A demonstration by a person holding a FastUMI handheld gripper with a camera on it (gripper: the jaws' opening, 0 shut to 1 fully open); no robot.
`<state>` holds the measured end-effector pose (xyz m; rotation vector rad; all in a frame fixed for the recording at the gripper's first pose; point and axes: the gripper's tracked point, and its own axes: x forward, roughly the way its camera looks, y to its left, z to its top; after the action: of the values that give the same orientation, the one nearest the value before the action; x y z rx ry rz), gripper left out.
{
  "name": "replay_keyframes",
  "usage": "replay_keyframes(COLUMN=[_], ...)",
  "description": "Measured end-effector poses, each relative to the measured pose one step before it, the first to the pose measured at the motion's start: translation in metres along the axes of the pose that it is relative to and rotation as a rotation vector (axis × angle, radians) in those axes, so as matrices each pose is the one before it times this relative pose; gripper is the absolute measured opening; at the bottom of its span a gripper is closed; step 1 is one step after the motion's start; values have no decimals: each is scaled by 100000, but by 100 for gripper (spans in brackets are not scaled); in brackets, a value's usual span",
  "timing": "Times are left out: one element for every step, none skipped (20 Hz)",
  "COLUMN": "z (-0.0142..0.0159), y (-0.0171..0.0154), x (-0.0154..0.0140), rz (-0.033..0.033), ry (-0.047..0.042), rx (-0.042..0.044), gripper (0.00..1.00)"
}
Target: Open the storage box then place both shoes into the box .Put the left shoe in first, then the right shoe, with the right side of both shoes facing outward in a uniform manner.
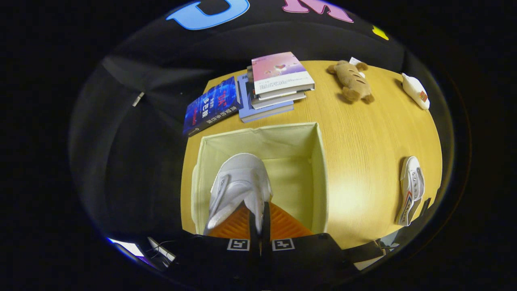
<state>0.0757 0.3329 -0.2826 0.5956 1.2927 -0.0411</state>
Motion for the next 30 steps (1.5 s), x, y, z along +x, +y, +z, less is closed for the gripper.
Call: replay_keyframes(z=[-121,-142,-115,-148,-133,-78,-27,133,93,-138,-37,-339,-520,-447,-206,13,41,-131,-119,-91,-60,22,-127,-175,-30,-63,10,276,527,722], y=[348,322,194,155,146,191,-24,15,3,16,173,122,74,336,941,317,260,358,78,100,-50,-47,-40,17,29,355,178,-191,-586,-1324], x=[534,595,470,460,254,362,134,216,74,149,30,94,46,124,-82,-408,-50,-241,-393,-523,-500,-552,-588,-767,-930,-1100,-1324,-1433,-1550,-1880], rz=[-575,-565,-912,-1014,-798,-126,-382,283,619,859,1696,1273,1051,1970,3208,1339,1322,1518,713,842,739,782,1235,1544,2277,3653,3558,2683,1263,-1367], ry=[1184,756,372,848,59,133,232,-871,105,681,528,1023,2139,1436,462,-345,-597,90,-314,-585,-756,-742,-519,-635,-852,-1041,-1641,-2634,-3867,-5330], rx=[520,-288,-92,-486,-593,-483,-139,457,317,34,649,643,1043,1572,1358,-1124,-2247,-2282,-1720,-1540,-1416,-1766,-1869,-1662,-1570,-1179,-605,-1136,-2176,-2975], gripper=[5,5,5,5,5,5,6,7,8,8,10,12,16,18,21,20,31,49,68,86,89,91,97,97,98,99,99,99,99,99])
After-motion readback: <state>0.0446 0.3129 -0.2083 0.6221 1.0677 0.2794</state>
